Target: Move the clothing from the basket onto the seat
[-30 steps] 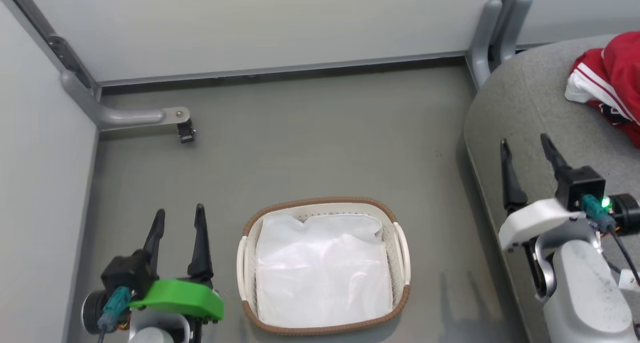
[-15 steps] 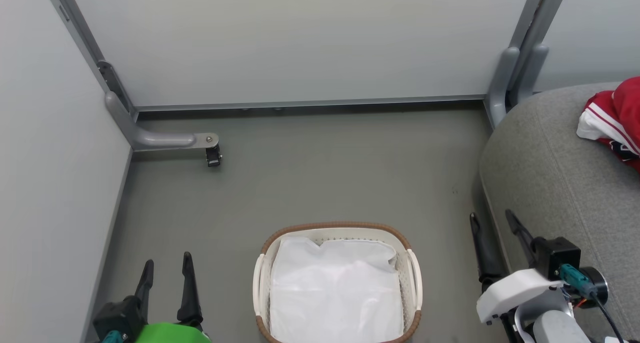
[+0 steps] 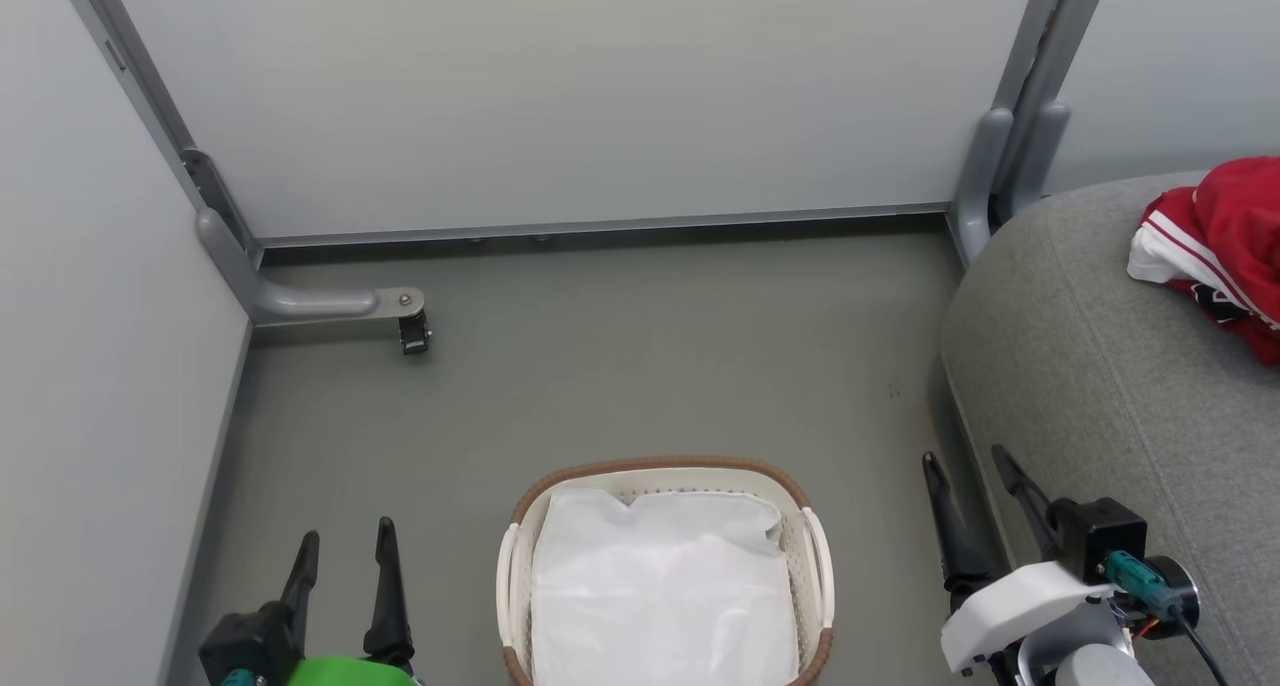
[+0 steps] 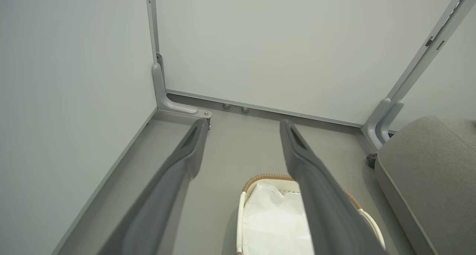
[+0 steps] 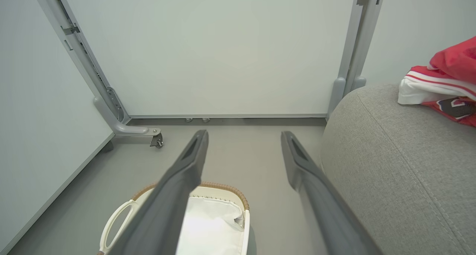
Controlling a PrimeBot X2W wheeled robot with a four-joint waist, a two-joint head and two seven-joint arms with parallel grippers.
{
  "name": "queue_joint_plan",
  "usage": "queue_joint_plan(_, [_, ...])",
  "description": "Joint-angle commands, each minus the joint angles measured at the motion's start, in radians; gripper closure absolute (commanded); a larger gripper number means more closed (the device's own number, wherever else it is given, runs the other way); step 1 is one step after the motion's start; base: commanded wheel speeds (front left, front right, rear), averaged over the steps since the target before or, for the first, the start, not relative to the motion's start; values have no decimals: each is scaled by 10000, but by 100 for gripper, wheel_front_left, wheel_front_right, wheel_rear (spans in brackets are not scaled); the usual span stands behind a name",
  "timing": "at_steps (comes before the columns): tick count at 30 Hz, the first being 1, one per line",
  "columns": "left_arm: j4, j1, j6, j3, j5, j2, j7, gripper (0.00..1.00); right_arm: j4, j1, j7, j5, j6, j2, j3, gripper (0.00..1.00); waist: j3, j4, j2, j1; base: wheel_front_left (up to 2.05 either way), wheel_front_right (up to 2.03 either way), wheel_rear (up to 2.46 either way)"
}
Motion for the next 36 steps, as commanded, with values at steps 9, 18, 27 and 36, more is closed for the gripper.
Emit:
queue_joint_plan(9, [71,43,-80,-33,56,-9,-6,0,-33,165,-45,27,-13,-47,85,0,6,60,0,1,0,0,0])
queue_joint_plan(18, [73,3,18,-85,-127,-10,-6,0,9,99,-45,58,-14,-47,124,0,15,59,0,1,0,0,0])
queue_joint_plan(27, [287,-103,-71,-5,-834,-31,239,100,219,10,267,823,0,40,-20,100,19,33,0,1,0,0,0])
queue_joint_plan(36, [176,-298,-165,237,-2348,-28,676,100,23,0,688,2502,-1,30,-223,100,27,-18,0,1,0,0,0])
